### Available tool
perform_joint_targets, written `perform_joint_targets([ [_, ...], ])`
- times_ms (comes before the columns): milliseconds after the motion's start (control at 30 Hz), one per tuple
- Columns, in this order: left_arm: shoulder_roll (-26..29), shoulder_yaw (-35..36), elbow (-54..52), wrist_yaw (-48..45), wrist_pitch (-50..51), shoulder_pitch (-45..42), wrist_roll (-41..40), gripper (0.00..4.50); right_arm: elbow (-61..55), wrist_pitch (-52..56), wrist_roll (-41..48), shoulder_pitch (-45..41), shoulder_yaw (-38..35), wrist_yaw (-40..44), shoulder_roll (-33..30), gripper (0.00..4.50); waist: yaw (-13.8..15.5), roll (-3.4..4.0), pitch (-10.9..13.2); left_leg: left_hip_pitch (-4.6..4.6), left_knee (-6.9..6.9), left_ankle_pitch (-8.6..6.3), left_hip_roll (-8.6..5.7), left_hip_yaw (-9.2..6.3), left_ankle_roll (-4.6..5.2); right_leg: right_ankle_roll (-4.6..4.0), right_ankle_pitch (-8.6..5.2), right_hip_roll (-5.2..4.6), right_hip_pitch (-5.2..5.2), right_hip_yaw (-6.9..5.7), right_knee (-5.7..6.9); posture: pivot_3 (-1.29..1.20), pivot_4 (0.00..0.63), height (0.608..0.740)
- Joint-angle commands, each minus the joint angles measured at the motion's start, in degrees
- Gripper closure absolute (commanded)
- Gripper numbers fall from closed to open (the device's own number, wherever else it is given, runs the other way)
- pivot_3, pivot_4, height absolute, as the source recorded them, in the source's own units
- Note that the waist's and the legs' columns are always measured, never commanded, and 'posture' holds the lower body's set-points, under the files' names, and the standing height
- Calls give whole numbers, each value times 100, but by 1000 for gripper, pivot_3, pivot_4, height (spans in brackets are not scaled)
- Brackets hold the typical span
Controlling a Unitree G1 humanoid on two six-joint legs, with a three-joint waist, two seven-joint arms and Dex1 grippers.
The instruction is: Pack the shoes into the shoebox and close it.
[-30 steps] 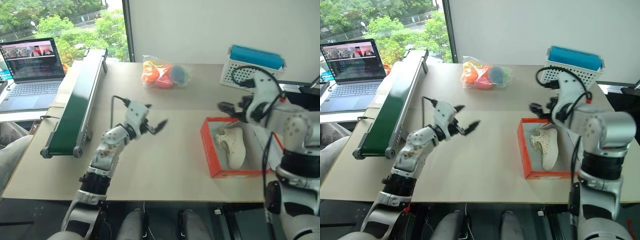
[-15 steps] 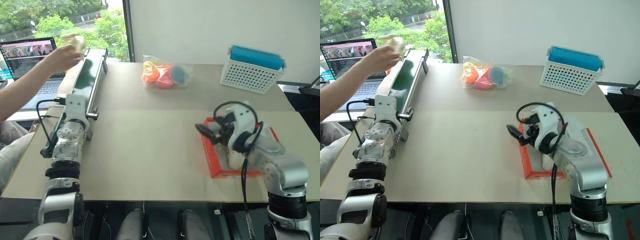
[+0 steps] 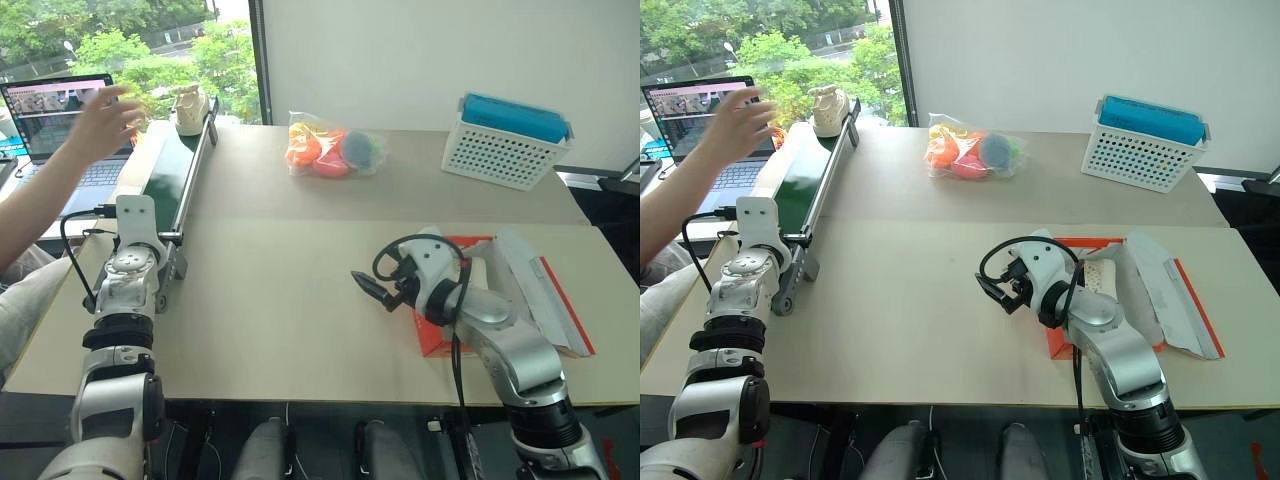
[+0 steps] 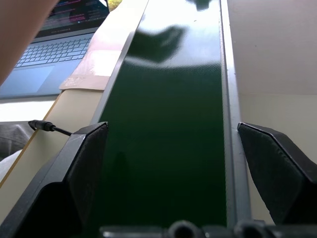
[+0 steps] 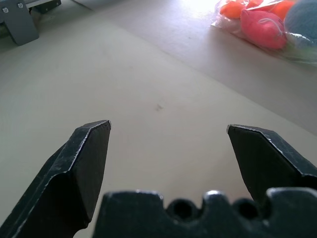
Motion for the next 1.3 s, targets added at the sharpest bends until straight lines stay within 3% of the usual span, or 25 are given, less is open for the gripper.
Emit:
perform_joint_targets([
  [33, 19, -17, -146, 15, 17, -69, 26, 6, -156, -118, -138, 14, 34, -142, 113, 92, 0, -1, -1, 0, 0, 1, 0, 0, -1, 0, 0, 0, 0, 0, 0, 0, 150, 705],
  [533, -68, 195, -26, 12, 14, -128, -250, 6, -166, -248, -727, 75, 334, -318, 223, 92, -5, -3, -2, 0, 2, 1, 0, 1, -1, 0, 0, 0, 0, 1, 2, 0, 150, 705],
  [1033, -16, 209, 337, -21, -161, -277, -335, 6, -459, -1187, -461, 391, 522, 1211, -591, 92, -5, -7, -4, 2, 4, -4, -1, 0, 6, 0, 0, 1, 1, 0, 2, 0, 150, 705],
  [1300, 44, 240, 429, -6, -218, -270, -338, 6, -374, -1479, -463, 434, 517, 1484, -611, 92, -2, -8, -5, 2, 5, -3, -1, 0, 5, 0, 0, 1, 3, 0, 2, 0, 150, 705],
])
